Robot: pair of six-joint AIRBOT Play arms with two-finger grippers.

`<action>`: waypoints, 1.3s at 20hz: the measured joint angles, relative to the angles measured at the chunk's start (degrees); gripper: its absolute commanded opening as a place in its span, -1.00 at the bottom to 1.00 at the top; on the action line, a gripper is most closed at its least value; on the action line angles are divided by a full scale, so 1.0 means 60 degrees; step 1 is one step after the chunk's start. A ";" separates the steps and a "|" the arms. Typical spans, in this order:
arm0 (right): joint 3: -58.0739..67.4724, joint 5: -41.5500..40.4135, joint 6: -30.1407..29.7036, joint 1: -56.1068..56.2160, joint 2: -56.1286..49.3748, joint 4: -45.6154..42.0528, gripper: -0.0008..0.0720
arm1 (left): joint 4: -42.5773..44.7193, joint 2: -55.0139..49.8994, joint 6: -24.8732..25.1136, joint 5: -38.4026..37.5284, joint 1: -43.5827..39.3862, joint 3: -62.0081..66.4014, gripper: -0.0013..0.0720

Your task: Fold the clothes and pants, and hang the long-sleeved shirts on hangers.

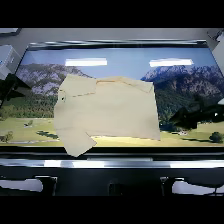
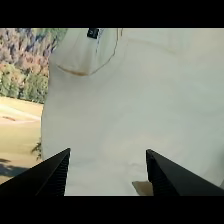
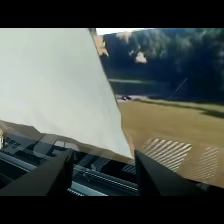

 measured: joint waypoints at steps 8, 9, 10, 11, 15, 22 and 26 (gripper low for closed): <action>-0.3351 -0.1326 -0.1410 -0.0273 0.1242 0.0514 0.19 | -0.0058 0.2014 0.0331 0.0688 0.0047 -0.3158 0.45; -0.3526 -0.1461 -0.1541 -0.0277 0.1279 0.0605 0.19 | -0.0051 0.2240 0.0368 0.0801 0.0047 -0.3530 0.45; -0.3668 -0.1596 -0.1650 -0.0277 0.1304 0.0747 0.18 | -0.0055 0.2488 0.0408 0.0903 0.0051 -0.3916 0.45; -0.3821 -0.1745 -0.1774 -0.0284 0.1322 0.0892 0.18 | -0.0058 0.2670 0.0437 0.0969 0.0051 -0.4244 0.45; -0.4291 -0.2208 -0.2171 -0.0280 0.1355 0.1443 0.11 | -0.0062 0.3180 0.0481 0.1191 0.0051 -0.5176 0.45; -0.4488 -0.3056 -0.2586 -0.0277 0.1359 0.1993 -0.30 | -0.0073 0.3410 0.0499 0.1260 0.0051 -0.5533 0.45; -0.4503 -0.3144 -0.2685 -0.0277 0.1359 0.2127 -0.30 | -0.0073 0.3428 0.0499 0.1333 0.0051 -0.5577 0.45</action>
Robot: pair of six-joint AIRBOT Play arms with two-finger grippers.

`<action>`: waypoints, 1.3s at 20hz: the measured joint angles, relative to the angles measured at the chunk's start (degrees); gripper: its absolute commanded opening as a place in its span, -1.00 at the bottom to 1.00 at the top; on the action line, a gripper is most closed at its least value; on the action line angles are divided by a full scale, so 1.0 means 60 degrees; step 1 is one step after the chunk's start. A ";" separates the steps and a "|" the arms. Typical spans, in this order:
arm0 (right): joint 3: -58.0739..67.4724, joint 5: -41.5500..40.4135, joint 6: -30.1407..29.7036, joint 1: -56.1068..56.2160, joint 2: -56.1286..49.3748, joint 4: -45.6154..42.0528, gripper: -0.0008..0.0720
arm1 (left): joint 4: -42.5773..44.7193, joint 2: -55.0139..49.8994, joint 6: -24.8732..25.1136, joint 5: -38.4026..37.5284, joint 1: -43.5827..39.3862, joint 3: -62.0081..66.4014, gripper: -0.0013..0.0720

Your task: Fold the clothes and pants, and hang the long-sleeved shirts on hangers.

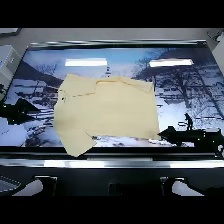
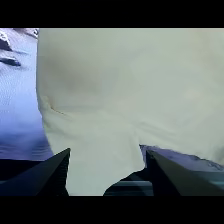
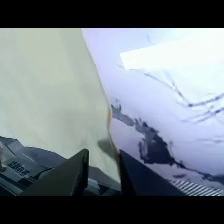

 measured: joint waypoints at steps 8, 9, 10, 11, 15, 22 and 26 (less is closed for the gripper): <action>-0.0171 0.0331 -0.0069 0.0000 -0.0004 0.0047 -0.30 | -0.0091 0.0000 0.0004 0.0182 0.0000 -0.0477 0.45; -0.0219 0.0342 -0.0069 0.0000 -0.0004 0.0073 -0.31 | -0.0113 0.0000 0.0004 0.0189 0.0000 -0.0546 0.45; -0.0255 0.0346 -0.0069 0.0000 -0.0004 0.0080 -0.62 | -0.0142 0.0000 0.0007 0.0240 0.0000 -0.0597 0.45; -0.0288 0.0270 -0.0073 0.0000 -0.0004 0.0044 -0.90 | -0.0149 0.0000 0.0011 0.0284 0.0000 -0.0641 0.45; -0.0335 0.0146 -0.0200 0.0000 0.0000 0.0288 -0.90 | -0.0164 0.0004 0.0324 0.0528 0.0000 -0.0907 0.45; -0.0346 0.0408 -0.0142 0.0000 0.0000 0.0572 -0.91 | -0.1384 -0.0142 0.2361 0.2109 0.0616 -0.2790 0.45; -0.0346 0.0488 0.0131 0.0000 0.0000 0.0634 -0.91 | -0.1956 -0.0652 0.3599 0.2546 0.1268 -0.3858 0.45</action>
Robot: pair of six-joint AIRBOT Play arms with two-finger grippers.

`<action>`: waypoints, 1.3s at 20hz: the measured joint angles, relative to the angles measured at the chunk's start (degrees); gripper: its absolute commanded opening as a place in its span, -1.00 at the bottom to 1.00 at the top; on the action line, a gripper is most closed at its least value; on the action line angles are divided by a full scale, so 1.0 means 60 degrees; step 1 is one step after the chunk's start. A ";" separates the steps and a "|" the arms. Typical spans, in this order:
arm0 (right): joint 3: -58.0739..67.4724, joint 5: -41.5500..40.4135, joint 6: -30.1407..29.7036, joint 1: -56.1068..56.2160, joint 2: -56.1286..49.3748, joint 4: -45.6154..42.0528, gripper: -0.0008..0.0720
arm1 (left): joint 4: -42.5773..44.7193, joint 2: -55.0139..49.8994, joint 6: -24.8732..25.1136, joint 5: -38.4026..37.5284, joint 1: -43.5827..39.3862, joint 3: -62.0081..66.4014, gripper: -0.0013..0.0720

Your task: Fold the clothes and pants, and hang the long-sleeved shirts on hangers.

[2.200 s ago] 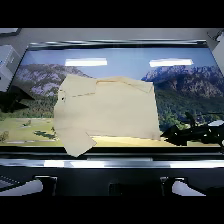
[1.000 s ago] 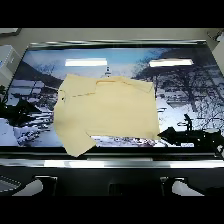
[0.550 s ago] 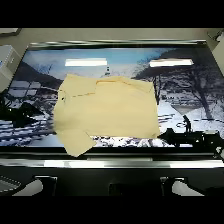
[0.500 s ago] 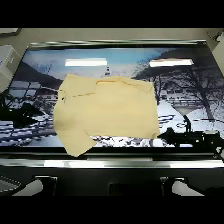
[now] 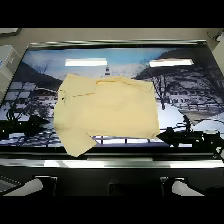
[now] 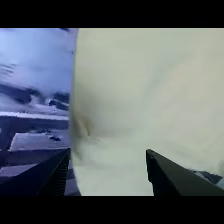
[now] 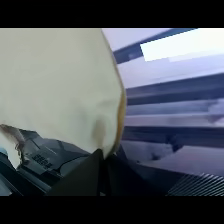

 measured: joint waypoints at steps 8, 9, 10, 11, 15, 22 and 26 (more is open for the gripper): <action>0.0000 0.0015 0.0317 0.0000 0.0000 0.0029 -0.91 | -0.0998 -0.1144 0.1322 0.0357 0.0277 -0.0463 0.45; 0.0000 0.0015 0.0346 0.0000 0.0000 0.0029 -0.91 | -0.1075 -0.1239 0.1366 0.0390 0.0244 -0.0470 0.45; 0.0000 0.0011 0.0346 0.0000 0.0000 0.0029 -0.91 | -0.1118 -0.1330 0.1399 0.0401 0.0178 -0.0481 0.45; 0.0000 0.0007 0.0350 0.0000 0.0000 0.0029 -0.91 | -0.1188 -0.1410 0.1424 0.0397 0.0084 -0.0484 0.45; 0.0000 -0.0025 0.0386 0.0000 0.0025 0.0029 -0.91 | -0.1319 -0.1639 0.1479 0.0525 -0.0477 -0.0488 0.19; 0.0007 0.0029 0.0295 0.0022 0.0364 0.0157 -0.91 | -0.1490 -0.1730 0.1421 0.0834 -0.1071 -0.0448 -0.92; 0.0444 -0.0189 0.0200 0.1209 0.0841 0.0466 -0.92 | -0.2022 -0.1603 0.1373 0.0280 -0.1355 0.0229 -0.92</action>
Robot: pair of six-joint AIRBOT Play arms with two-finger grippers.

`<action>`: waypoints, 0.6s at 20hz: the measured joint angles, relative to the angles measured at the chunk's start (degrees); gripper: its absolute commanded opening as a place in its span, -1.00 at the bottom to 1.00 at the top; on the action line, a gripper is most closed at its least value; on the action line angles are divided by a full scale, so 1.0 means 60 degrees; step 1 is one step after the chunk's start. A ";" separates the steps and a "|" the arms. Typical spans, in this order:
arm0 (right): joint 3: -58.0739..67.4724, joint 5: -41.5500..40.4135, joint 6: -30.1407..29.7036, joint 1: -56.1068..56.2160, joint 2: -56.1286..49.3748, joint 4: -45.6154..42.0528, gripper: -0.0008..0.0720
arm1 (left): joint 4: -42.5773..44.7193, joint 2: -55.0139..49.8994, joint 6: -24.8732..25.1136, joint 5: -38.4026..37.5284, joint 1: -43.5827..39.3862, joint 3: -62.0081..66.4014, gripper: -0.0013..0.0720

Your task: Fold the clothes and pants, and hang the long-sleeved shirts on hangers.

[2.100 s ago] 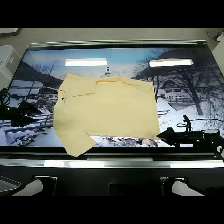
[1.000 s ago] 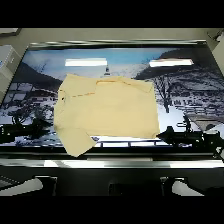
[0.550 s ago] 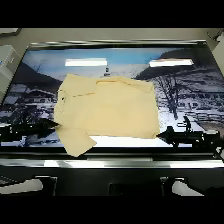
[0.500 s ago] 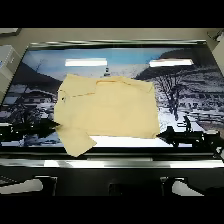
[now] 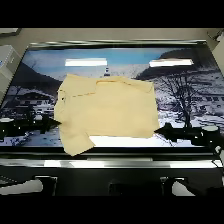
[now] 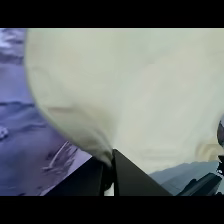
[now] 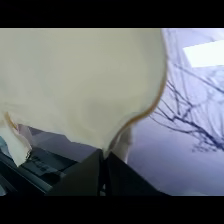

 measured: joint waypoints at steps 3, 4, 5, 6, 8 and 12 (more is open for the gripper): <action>0.1457 -0.1366 0.0914 0.1912 0.0197 -0.0455 -0.92 | -0.0182 0.0182 -0.0466 -0.0233 -0.0608 0.1421 -0.92; 0.2127 -0.1949 0.1515 0.2492 0.0219 -0.0987 -0.92 | -0.0175 0.0211 -0.0685 -0.0288 -0.0871 0.2149 -0.92; 0.2932 -0.2619 0.2328 0.3038 0.0226 -0.1730 -0.92 | -0.0164 0.0237 -0.0947 -0.0291 -0.1118 0.2965 -0.92; 0.3741 -0.3173 0.3180 0.3435 0.0215 -0.2583 -0.92 | -0.0051 0.0248 -0.1224 -0.0291 -0.1333 0.3818 -0.92; 0.5519 -0.3894 0.4907 0.3945 0.0127 -0.4419 -0.92 | 0.0342 0.0266 -0.1858 -0.0215 -0.1676 0.5748 -0.92; 0.9311 -0.4022 0.6765 0.4331 0.0062 -0.7074 -0.91 | 0.1082 0.0357 -0.2980 -0.0248 -0.1905 1.0105 -0.92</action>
